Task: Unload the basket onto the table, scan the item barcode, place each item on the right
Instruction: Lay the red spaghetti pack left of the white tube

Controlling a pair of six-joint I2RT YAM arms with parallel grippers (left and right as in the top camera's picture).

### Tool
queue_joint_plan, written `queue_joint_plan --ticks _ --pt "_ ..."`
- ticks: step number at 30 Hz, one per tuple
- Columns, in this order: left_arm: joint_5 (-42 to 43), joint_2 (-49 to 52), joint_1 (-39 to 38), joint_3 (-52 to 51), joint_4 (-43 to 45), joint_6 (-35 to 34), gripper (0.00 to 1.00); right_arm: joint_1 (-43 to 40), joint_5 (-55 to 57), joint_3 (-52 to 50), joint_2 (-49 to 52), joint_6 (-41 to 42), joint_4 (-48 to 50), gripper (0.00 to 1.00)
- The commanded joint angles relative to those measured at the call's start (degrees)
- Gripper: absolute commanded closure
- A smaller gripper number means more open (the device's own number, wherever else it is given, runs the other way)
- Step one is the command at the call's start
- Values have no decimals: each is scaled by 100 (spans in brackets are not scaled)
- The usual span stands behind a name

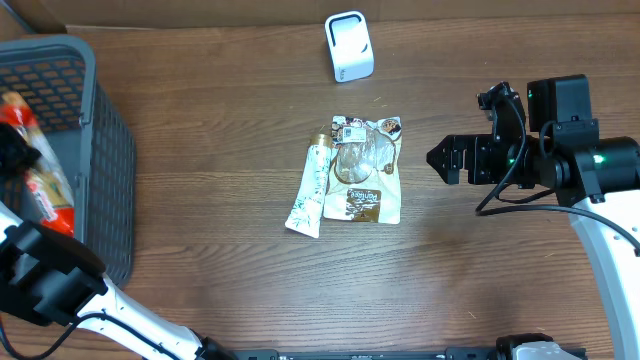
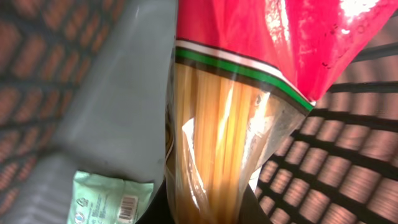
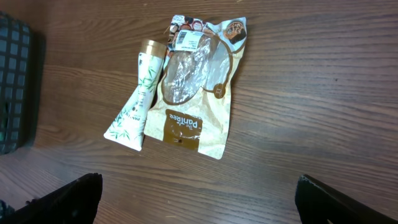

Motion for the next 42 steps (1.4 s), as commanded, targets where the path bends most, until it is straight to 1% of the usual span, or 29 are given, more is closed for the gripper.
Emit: queue_joint_plan --ticks 1,8,13,18,21,23,26,29,32,35,40,42 --pt "739 -184 -31 769 -153 317 96 33 -9 140 -2 -24 26 0" --pt "1272 -282 -31 2262 -785 422 96 33 -11 140 -2 -24 22 0" --pt "1794 -763 -31 3121 -1080 398 96 33 -11 140 -2 -22 24 0" --pt "2671 -1478 -223 3403 -1176 236 95 33 -11 140 -2 -22 28 0" --pt "2717 -1805 -726 3403 -1349 251 96 33 -13 140 -2 -20 52 0" --pt "2529 -1908 -1196 3403 -1521 249 96 33 -13 140 -2 -20 59 0" --pt "1869 -1897 -2105 3388 -1915 245 96 33 -13 140 -2 -20 42 0" --pt "1340 -1853 -2820 3130 -1919 17 96 33 -13 140 -2 -20 -2 0" --pt "951 -1834 -3495 2667 -1919 -120 96 33 -13 140 -2 -22 -61 0" --pt "306 -1825 -4044 2046 -1899 -380 95 33 -13 140 -2 -20 -105 0" --pt "-800 -1825 -4592 750 -1609 -704 96 33 -13 140 -2 -20 -157 0" --pt "-855 -1825 -4693 216 -1360 -715 96 33 -11 140 -2 -22 -170 0"
